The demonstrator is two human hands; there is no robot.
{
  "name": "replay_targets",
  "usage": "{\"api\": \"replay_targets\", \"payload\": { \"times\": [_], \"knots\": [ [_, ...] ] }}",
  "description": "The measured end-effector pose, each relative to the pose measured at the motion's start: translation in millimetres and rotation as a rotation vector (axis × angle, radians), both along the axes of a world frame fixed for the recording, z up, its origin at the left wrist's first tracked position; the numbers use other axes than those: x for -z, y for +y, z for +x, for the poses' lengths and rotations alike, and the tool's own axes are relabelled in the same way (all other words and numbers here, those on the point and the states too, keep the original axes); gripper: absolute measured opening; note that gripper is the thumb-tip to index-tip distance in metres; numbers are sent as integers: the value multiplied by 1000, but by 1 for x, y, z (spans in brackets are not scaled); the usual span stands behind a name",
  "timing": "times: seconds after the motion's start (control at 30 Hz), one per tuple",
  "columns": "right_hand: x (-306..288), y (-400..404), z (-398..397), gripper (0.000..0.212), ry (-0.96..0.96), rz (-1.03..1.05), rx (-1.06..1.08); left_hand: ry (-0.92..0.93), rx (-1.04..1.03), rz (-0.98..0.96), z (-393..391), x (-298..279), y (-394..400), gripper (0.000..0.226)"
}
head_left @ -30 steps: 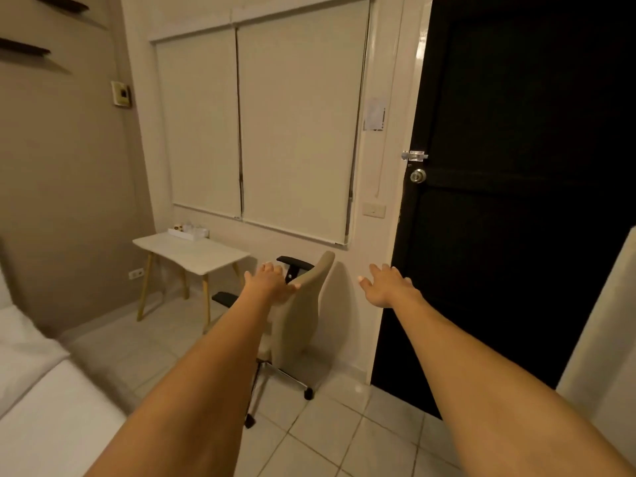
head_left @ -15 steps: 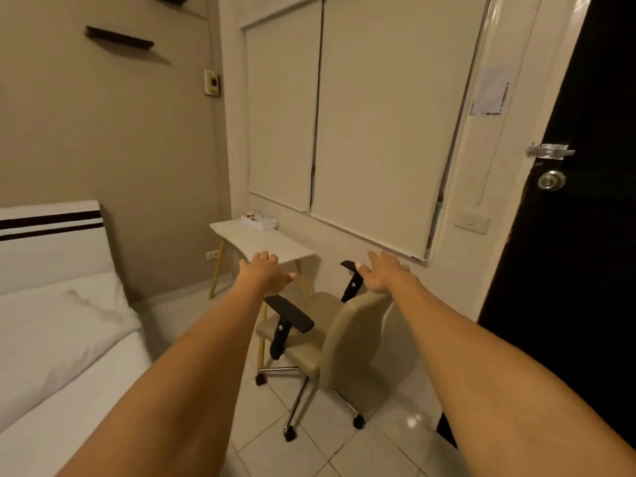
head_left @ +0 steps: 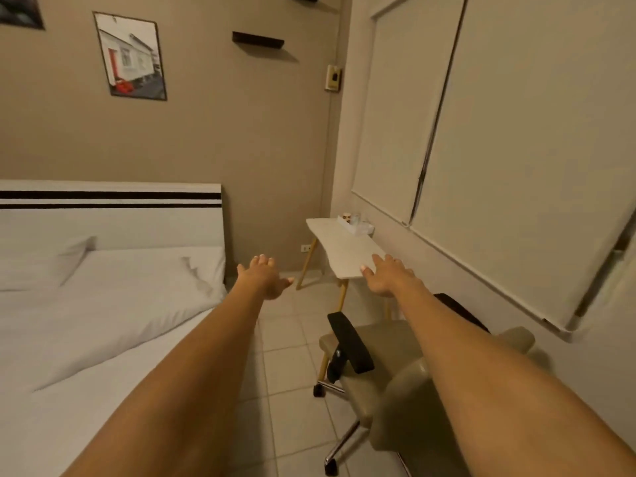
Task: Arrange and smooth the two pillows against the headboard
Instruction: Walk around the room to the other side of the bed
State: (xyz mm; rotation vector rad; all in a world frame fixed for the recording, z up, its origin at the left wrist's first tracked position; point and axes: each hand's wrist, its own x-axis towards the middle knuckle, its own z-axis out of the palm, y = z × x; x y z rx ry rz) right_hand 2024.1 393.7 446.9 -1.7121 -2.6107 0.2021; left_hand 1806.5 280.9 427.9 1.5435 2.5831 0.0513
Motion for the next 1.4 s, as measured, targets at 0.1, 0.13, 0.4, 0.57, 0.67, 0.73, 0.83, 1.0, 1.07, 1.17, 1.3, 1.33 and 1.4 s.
{"api": "replay_targets", "payload": {
  "times": [0.1, 0.13, 0.4, 0.57, 0.67, 0.73, 0.83, 1.0, 1.07, 1.17, 1.3, 1.33, 1.4],
  "knots": [
    [8, 24, -32, 63, 13, -5, -74, 21, -80, -17, -25, 5, 10, 81],
    [11, 33, -45, 64, 18, -17, -102, 32, -102, -21, -34, 7, 13, 80],
    [41, 106, -166, 66, 19, -91, -273, 44, -267, -46, -136, 31, 59, 78],
    [46, 166, -256, 66, 40, -99, -310, 48, -326, -53, -216, 42, 98, 78],
    [46, 196, -308, 67, 52, -118, -346, 35, -376, -93, -259, 49, 114, 78],
    [47, 214, -339, 67, 63, -126, -366, 40, -402, -108, -290, 52, 126, 78],
    [47, 240, -380, 66, 64, -139, -383, 32, -435, -114, -326, 51, 142, 78],
    [52, 283, -451, 66, 56, -131, -445, 35, -518, -114, -386, 50, 172, 78],
    [57, 298, -473, 66, 46, -136, -468, 24, -542, -122, -403, 52, 182, 79],
    [64, 335, -515, 66, 30, -138, -514, 12, -596, -124, -435, 60, 208, 79],
    [68, 385, -577, 66, 0, -132, -586, -3, -677, -120, -475, 69, 242, 79],
    [67, 395, -592, 66, -14, -136, -608, -13, -700, -119, -484, 70, 249, 78],
    [66, 415, -623, 65, -33, -135, -651, -34, -750, -117, -501, 73, 261, 78]
  ]
}}
